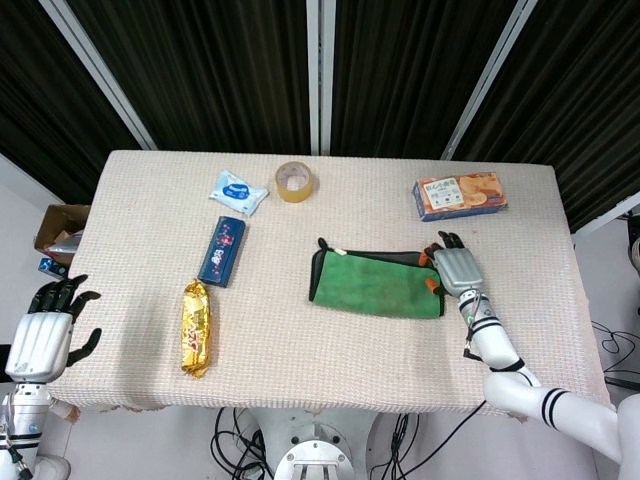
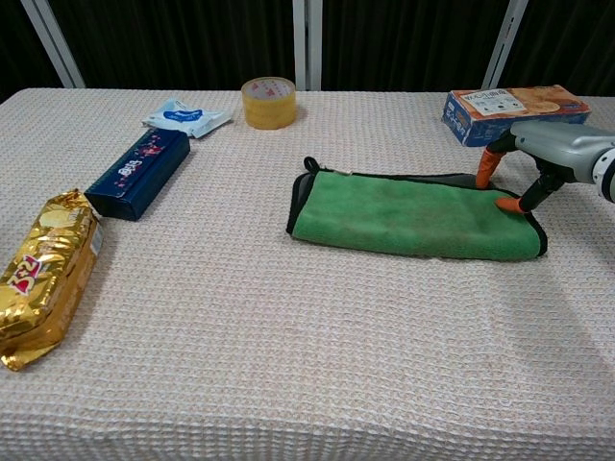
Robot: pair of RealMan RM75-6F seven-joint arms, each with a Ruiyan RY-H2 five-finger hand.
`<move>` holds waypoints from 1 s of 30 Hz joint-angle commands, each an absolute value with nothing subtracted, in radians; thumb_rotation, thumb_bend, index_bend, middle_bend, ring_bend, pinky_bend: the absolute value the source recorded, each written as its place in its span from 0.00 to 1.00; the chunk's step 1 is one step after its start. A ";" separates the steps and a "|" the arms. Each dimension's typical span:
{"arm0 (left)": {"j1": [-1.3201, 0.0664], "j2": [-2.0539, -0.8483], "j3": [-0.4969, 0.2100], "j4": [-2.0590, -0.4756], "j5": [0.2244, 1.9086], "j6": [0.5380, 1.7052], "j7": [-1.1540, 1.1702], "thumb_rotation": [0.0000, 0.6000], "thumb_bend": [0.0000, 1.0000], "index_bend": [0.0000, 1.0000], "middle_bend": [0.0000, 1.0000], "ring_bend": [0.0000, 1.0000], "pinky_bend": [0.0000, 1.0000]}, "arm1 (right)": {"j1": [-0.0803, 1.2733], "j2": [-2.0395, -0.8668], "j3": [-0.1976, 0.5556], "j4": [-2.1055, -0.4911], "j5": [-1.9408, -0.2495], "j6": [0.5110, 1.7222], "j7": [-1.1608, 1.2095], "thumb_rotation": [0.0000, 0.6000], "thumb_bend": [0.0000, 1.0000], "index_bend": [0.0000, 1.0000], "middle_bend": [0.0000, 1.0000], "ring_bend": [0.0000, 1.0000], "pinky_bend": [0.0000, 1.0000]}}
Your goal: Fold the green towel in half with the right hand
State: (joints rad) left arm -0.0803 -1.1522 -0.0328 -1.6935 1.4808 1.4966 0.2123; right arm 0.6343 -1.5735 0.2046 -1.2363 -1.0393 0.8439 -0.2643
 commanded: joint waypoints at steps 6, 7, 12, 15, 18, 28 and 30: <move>-0.077 -1.148 -0.032 -1.693 1.478 1.497 0.205 1.00 0.30 0.30 0.14 0.14 0.13 | 0.639 -1.602 0.194 -1.201 -1.032 0.858 -0.277 1.00 0.26 0.42 0.26 0.00 0.04; -0.077 -1.148 -0.032 -1.693 1.477 1.497 0.204 1.00 0.30 0.30 0.14 0.14 0.13 | 0.640 -1.606 0.192 -1.197 -1.032 0.855 -0.277 1.00 0.26 0.42 0.26 0.00 0.04; -0.078 -1.148 -0.031 -1.692 1.477 1.492 0.196 1.00 0.30 0.30 0.14 0.14 0.13 | 0.637 -1.637 0.191 -1.170 -1.067 0.893 -0.249 1.00 0.29 0.48 0.27 0.00 0.03; -0.079 -1.146 -0.031 -1.692 1.479 1.491 0.190 1.00 0.30 0.30 0.14 0.14 0.13 | 0.631 -1.651 0.193 -1.147 -1.101 0.929 -0.219 1.00 0.32 0.56 0.29 0.00 0.03; -0.079 -1.145 -0.032 -1.692 1.481 1.491 0.186 1.00 0.30 0.30 0.14 0.14 0.13 | 0.629 -1.656 0.197 -1.138 -1.117 0.951 -0.207 1.00 0.34 0.57 0.29 0.00 0.03; -0.082 -1.143 -0.030 -1.694 1.476 1.478 0.176 1.00 0.30 0.30 0.14 0.14 0.13 | 0.669 -1.669 0.228 -1.103 -1.107 0.939 -0.256 1.00 0.34 0.57 0.29 0.00 0.03; -0.081 -1.142 -0.029 -1.695 1.474 1.477 0.175 1.00 0.30 0.30 0.14 0.14 0.13 | 0.686 -1.677 0.232 -1.084 -1.085 0.916 -0.299 1.00 0.34 0.57 0.29 0.00 0.03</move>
State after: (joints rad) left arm -0.0810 -1.1423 -0.0288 -1.6949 1.4745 1.4776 0.1755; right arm 0.6701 -1.6685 0.2257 -1.1012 -1.1036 0.9345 -0.2668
